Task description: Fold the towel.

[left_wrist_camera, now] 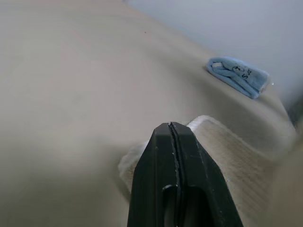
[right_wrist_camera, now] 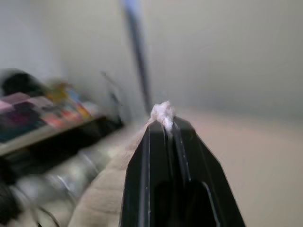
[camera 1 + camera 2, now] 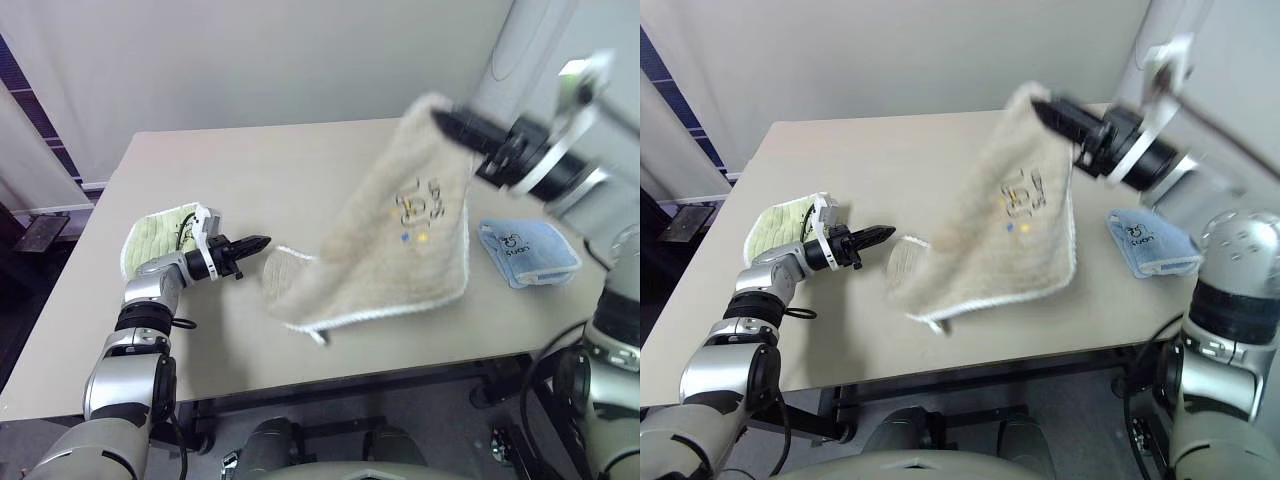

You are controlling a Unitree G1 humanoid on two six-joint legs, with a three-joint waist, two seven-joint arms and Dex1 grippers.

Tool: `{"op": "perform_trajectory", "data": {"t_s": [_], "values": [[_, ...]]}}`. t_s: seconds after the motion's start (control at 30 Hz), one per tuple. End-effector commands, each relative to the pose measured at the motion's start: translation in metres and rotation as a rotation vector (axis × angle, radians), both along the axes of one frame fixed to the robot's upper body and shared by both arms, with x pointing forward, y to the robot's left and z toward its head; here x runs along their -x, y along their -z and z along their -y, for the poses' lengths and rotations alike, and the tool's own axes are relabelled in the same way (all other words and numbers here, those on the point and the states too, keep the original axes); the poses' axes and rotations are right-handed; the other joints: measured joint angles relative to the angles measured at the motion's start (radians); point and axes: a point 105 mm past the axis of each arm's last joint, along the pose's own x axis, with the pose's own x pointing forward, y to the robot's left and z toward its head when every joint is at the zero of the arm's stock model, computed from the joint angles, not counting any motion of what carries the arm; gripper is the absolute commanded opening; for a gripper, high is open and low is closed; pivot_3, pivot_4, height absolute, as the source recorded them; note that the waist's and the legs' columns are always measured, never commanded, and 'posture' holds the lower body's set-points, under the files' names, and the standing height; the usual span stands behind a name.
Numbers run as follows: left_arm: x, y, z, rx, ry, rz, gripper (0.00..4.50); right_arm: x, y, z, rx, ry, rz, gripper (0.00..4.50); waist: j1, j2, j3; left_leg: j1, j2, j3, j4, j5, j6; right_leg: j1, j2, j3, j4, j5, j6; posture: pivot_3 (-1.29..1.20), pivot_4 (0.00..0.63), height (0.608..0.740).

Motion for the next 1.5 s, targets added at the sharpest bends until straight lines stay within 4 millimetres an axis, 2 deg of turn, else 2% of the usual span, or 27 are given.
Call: {"op": "perform_trajectory", "data": {"t_s": [0.03, 0.07, 0.13, 0.23, 0.37, 0.5, 0.67, 0.73, 0.83, 1.07, 1.23, 1.5], "values": [[0.0, -0.013, -0.004, -0.05, 0.045, 0.061, 0.03, -0.012, 0.016, 0.028, 0.061, 0.154, 0.002, 0.0, 0.0, 0.0, 0.0, -0.001, 0.0, 0.0, 0.0, 0.0, 0.0, -0.001, 0.0, 0.0, 0.0, 0.0, 0.0, 0.0, 0.0, 0.721], [0.003, -0.013, -0.005, -0.072, 0.068, 0.068, 0.03, -0.015, 0.022, 0.034, 0.067, 0.199, -0.008, 0.0, -0.001, 0.0, 0.0, -0.001, 0.0, 0.0, 0.0, 0.0, 0.0, -0.002, 0.001, 0.0, 0.001, 0.0, 0.0, 0.0, 0.0, 0.721], [0.01, -0.014, -0.007, -0.114, 0.128, 0.088, 0.03, -0.018, 0.021, 0.048, 0.028, 0.284, -0.001, 0.0, -0.003, 0.0, 0.0, -0.005, 0.0, 0.0, 0.0, 0.0, 0.0, -0.006, 0.001, 0.0, 0.002, 0.001, 0.002, 0.0, 0.0, 0.721], [0.02, -0.02, -0.006, -0.118, 0.215, 0.088, 0.89, -0.019, 0.006, 0.066, -0.037, 0.376, 0.046, 0.0, -0.002, 0.0, 0.0, -0.008, 0.001, 0.0, 0.001, 0.001, 0.0, -0.007, 0.001, 0.0, 0.002, 0.002, 0.002, 0.0, 0.0, 0.721], [0.03, -0.028, 0.001, -0.131, 0.315, 0.089, 2.45, -0.023, -0.017, 0.1, -0.133, 0.551, 0.119, 0.0, 0.002, 0.001, 0.0, -0.008, 0.001, 0.0, 0.002, 0.0, 0.0, -0.009, 0.001, 0.0, 0.001, 0.001, -0.001, 0.0, 0.0, 0.721], [0.036, -0.014, 0.008, -0.282, 0.372, 0.12, 3.88, -0.025, -0.025, 0.13, -0.142, 0.692, 0.155, 0.0, 0.001, 0.001, 0.0, -0.008, 0.001, 0.0, 0.003, 0.0, 0.0, -0.008, 0.001, 0.0, 0.001, 0.002, -0.002, 0.0, 0.0, 0.721], [0.046, -0.001, 0.026, -0.332, 0.44, 0.152, 3.88, -0.025, -0.029, 0.137, -0.163, 0.748, 0.178, 0.0, -0.003, 0.002, 0.001, -0.008, 0.001, 0.001, 0.002, 0.001, 0.0, -0.008, 0.001, 0.0, 0.002, 0.002, -0.002, 0.0, 0.0, 0.721], [0.042, 0.007, 0.035, -0.363, 0.425, 0.187, 3.88, -0.026, -0.024, 0.133, -0.15, 0.742, 0.171, 0.0, -0.002, 0.003, 0.001, -0.008, 0.002, 0.001, 0.002, 0.001, 0.0, -0.007, 0.002, 0.0, 0.002, 0.002, -0.002, 0.0, 0.0, 0.721], [0.026, 0.018, 0.042, -0.446, 0.34, 0.205, 3.88, -0.027, -0.019, 0.126, -0.124, 0.73, 0.168, 0.0, -0.001, 0.003, 0.001, -0.008, 0.002, 0.001, 0.003, 0.001, 0.0, -0.007, 0.002, 0.0, 0.003, 0.002, -0.002, 0.0, 0.0, 0.721], [0.002, -0.002, 0.05, -0.37, 0.258, 0.236, 3.88, -0.024, -0.014, 0.117, -0.131, 0.661, 0.145, 0.0, 0.002, 0.003, 0.001, -0.008, 0.002, 0.001, 0.005, 0.003, 0.004, -0.007, 0.002, 0.0, 0.003, 0.003, 0.0, 0.0, 0.0, 0.721], [-0.023, -0.028, 0.065, -0.276, 0.153, 0.247, 3.88, -0.021, -0.006, 0.108, -0.099, 0.625, 0.135, 0.0, 0.003, 0.003, 0.001, -0.008, 0.001, 0.001, 0.005, 0.004, 0.005, -0.004, 0.003, -0.001, 0.003, 0.005, 0.003, 0.0, 0.0, 0.721], [-0.046, -0.02, 0.096, -0.388, 0.045, 0.242, 3.88, -0.02, -0.001, 0.099, -0.088, 0.614, 0.13, 0.0, 0.002, 0.002, 0.001, -0.008, 0.0, 0.001, 0.006, 0.004, 0.006, -0.003, 0.003, -0.001, 0.003, 0.006, 0.005, 0.0, 0.0, 0.721]]}}
